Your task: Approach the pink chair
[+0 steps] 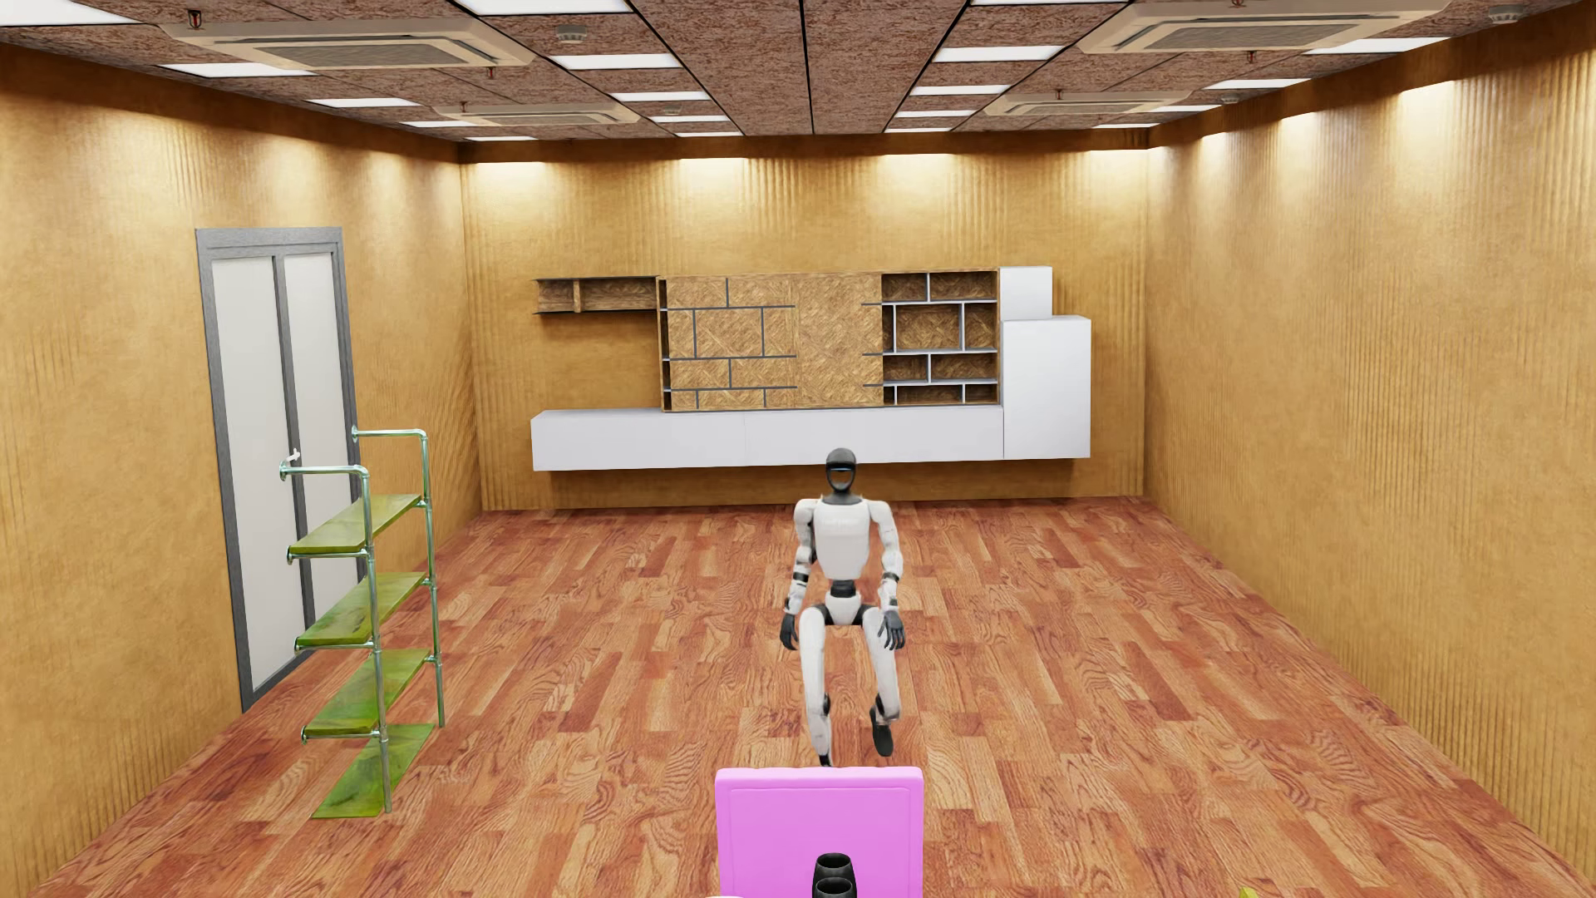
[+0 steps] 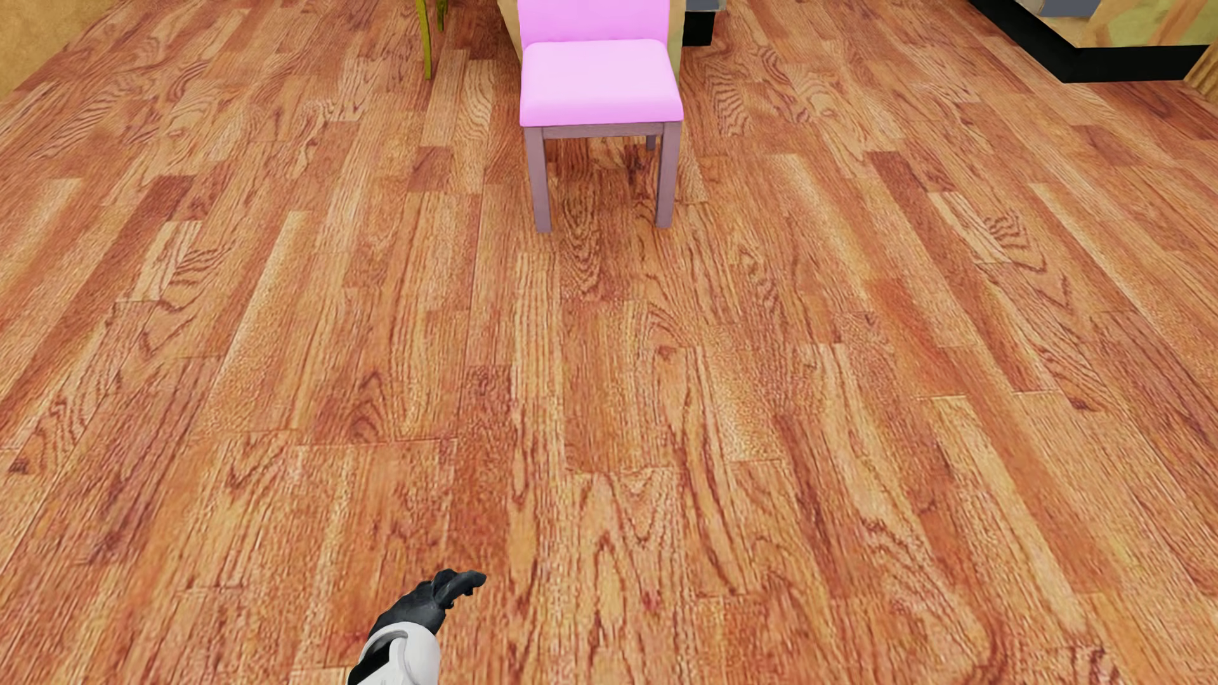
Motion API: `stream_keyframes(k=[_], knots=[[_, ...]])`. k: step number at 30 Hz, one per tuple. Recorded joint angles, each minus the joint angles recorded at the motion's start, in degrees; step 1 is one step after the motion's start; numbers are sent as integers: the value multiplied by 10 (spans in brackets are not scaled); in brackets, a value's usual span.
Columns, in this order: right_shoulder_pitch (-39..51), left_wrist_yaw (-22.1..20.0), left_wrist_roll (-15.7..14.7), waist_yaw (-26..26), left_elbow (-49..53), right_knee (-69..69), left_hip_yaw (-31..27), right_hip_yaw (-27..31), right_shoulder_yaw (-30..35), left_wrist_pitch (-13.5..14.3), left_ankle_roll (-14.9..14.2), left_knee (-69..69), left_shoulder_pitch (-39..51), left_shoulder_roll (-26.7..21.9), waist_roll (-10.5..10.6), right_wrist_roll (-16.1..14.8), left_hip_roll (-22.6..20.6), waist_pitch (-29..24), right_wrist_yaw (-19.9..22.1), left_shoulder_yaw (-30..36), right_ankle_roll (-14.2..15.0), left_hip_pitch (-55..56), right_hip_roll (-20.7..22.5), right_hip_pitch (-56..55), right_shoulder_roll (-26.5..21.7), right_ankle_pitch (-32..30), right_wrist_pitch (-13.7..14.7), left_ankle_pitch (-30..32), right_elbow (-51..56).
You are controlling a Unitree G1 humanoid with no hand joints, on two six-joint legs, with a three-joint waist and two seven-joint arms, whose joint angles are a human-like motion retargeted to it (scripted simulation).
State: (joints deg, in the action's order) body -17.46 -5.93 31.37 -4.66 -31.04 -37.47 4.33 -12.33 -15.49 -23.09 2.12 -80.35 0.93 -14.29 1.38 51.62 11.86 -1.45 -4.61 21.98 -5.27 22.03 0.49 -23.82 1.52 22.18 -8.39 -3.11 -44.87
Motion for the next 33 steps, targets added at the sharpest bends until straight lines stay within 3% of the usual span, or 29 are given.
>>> stream_keyframes(k=[2, 4, 5, 6, 7, 8, 9, 10, 11, 12, 13, 14, 16, 17, 18, 19, 21, 23, 25, 27, 28, 29, 31, 33], knots=[[31, 74, 29, 26, -111, 23, 38, 25, 21, -38, 14, 102, -63, -13, 1, 3, -7, 5, 15, 37, 8, 108, 23, 82, -13, 45, 27, -48, 21], [59, 170, 50, 44, -144, 2, 69, 33, 67, -21, -2, 331, -156, -42, -2, 4, -15, 12, 10, 50, 4, 164, 34, 149, -32, 106, 76, -48, 57], [66, 191, 38, 49, -132, -14, 73, 38, 93, -8, -31, 475, -215, -49, -2, -4, -22, 16, 10, 13, 2, 169, 38, 184, -44, 140, 107, -29, 84], [67, 184, 17, 53, -112, -41, 75, 41, 117, 0, -69, 589, -279, -44, -1, -18, -22, 20, 13, -44, 4, 164, 37, 217, -58, 163, 135, -7, 114], [65, 156, -2, 56, -92, -102, 94, 44, 131, 3, -48, 613, -334, -25, 1, -38, -14, 22, 16, -100, 14, 165, 26, 234, -72, 157, 153, 47, 145], [60, 119, -11, 60, -84, -202, 102, 55, 128, 3, 8, 541, -366, 0, 0, -63, -7, 20, 21, -140, 39, 183, 5, 224, -82, 99, 157, 130, 173], [55, 86, -9, 64, -94, -318, 98, 75, 103, -7, 49, 439, -365, 20, -5, -87, -5, 13, 43, -159, 107, 202, -12, 191, -76, -8, 144, 107, 190], [50, 72, 6, 68, -116, -417, 94, 89, 65, -25, 47, 364, -335, 28, -12, -106, -1, 6, 91, -163, 177, 211, -23, 148, -50, -97, 119, 59, 189], [51, 78, 31, 71, -134, -482, 88, 78, 32, -41, 39, 334, -284, 28, -17, -114, -4, -1, 154, -157, 190, 204, -47, 105, -21, -114, 88, 25, 171], [59, 87, 63, 70, -134, -508, 79, 59, 19, -43, 29, 345, -227, 27, -22, -111, -16, -4, 194, -146, 175, 184, -79, 66, -5, -83, 63, 10, 138], [67, 75, 86, 66, -106, -500, 67, 33, 27, -32, 20, 376, -174, 30, -26, -98, -33, -6, 190, -137, 150, 160, -112, 30, -9, -56, 51, 8, 101], [70, 41, 91, 61, -64, -462, 53, 11, 42, 0, 11, 412, -132, 38, -30, -77, -52, -5, 158, -133, 121, 134, -138, 0, -23, -28, 54, 9, 70], [63, -13, 54, 51, 20, -299, 24, -6, 56, 94, -7, 475, -71, 54, -35, -48, -76, -3, 101, -124, 128, 91, -157, -31, -51, 0, 63, 9, 43], [61, -14, 38, 45, 68, -179, 7, -10, 52, 128, -16, 496, -46, 55, -36, -46, -85, 0, 83, -109, 141, 77, -157, -25, -58, -12, 58, 9, 40], [59, -8, 32, 40, 116, -81, -13, -19, 43, 150, -24, 513, -22, 52, -38, -49, -91, 3, 70, -92, 136, 68, -156, -6, -59, -34, 49, 9, 40], [58, -4, 33, 35, 159, -45, -30, -40, 30, 166, -31, 518, 0, 51, -41, -55, -99, 6, 63, -80, 111, 66, -156, 16, -57, -25, 35, 7, 40], [69, -13, 25, 30, 220, 0, -56, -85, 9, 182, -45, 511, 19, 56, -44, -59, -104, 8, 69, -80, 80, 67, -150, 54, -42, -2, -3, 2, 20], [89, -26, 10, 29, 228, 52, -68, -111, 28, 170, -60, 523, 10, 64, -39, -38, -95, 8, 59, -95, 69, 60, -130, 85, -35, -18, -26, 9, -15], [104, -16, 41, 33, 180, 100, -73, -125, 75, 131, -99, 536, 1, 59, -31, -3, -85, 10, 21, -91, 70, 48, -113, 111, -45, -30, -14, -6, -32], [119, 32, 96, 37, 91, 135, -64, -120, 104, 78, -75, 499, -11, 45, -22, 13, -66, 12, 2, -68, 72, 38, -97, 131, -55, -36, 7, -50, -31], [127, 63, 107, 37, 38, 151, -50, -112, 106, 53, -63, 476, -20, 41, -17, 11, -53, 13, 5, -59, 72, 26, -89, 140, -56, -39, 12, -69, -25], [135, 84, 101, 37, -14, 169, -36, -101, 101, 31, -63, 471, -33, 41, -12, 4, -42, 16, 13, -58, 72, 8, -80, 148, -54, -43, 15, -77, -16], [151, 96, 59, 36, -105, 198, -4, -69, 79, -1, -80, 525, -73, 47, -2, -20, -24, 24, 38, -67, 72, -43, -62, 158, -44, -53, 23, -87, 4], [155, 112, 31, 34, -185, 205, 50, -34, 51, -17, -73, 581, -110, 56, 9, -48, -10, 31, 71, -49, 73, -85, -53, 154, -31, -58, 39, -92, 20]])
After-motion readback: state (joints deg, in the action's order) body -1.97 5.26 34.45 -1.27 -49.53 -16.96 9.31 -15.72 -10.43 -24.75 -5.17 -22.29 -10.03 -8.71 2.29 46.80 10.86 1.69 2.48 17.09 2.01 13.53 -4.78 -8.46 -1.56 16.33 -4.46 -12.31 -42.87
